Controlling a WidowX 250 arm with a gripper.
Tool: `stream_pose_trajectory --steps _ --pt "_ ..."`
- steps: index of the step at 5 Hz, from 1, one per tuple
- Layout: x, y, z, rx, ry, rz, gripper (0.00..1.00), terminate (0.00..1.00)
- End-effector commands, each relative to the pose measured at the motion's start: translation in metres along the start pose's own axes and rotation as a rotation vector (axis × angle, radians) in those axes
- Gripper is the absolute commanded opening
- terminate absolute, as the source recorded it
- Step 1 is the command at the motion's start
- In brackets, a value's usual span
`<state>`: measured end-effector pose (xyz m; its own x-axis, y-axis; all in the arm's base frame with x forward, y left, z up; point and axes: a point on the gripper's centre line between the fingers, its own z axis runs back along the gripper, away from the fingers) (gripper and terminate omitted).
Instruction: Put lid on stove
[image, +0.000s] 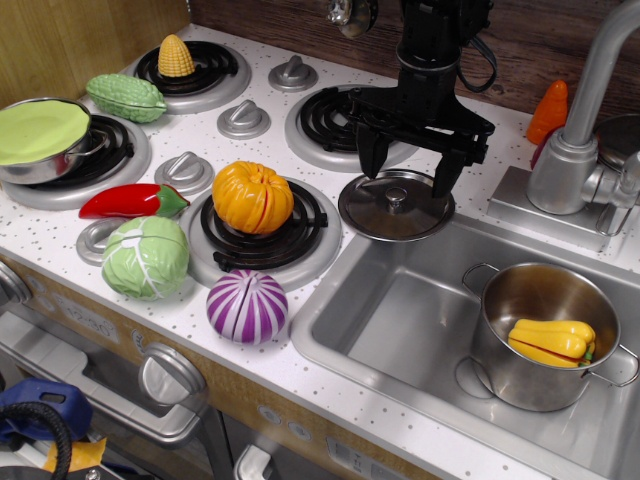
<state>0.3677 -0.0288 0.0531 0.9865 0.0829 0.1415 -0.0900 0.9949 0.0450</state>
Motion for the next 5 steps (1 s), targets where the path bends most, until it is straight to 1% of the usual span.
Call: stream_pose_trajectory --steps 1,2,4,5 --pt "0.0 0.0 0.0 0.0 0.0 0.0 1.0 0.0" --pt "0.008 0.008 -0.009 -0.023 -0.009 -0.028 1.0 0.0" --pt "0.017 0.023 -0.023 -0.003 -0.048 -0.099 1.0 0.0" --pt "0.023 0.027 -0.028 -0.005 -0.064 -0.139 1.0 0.0"
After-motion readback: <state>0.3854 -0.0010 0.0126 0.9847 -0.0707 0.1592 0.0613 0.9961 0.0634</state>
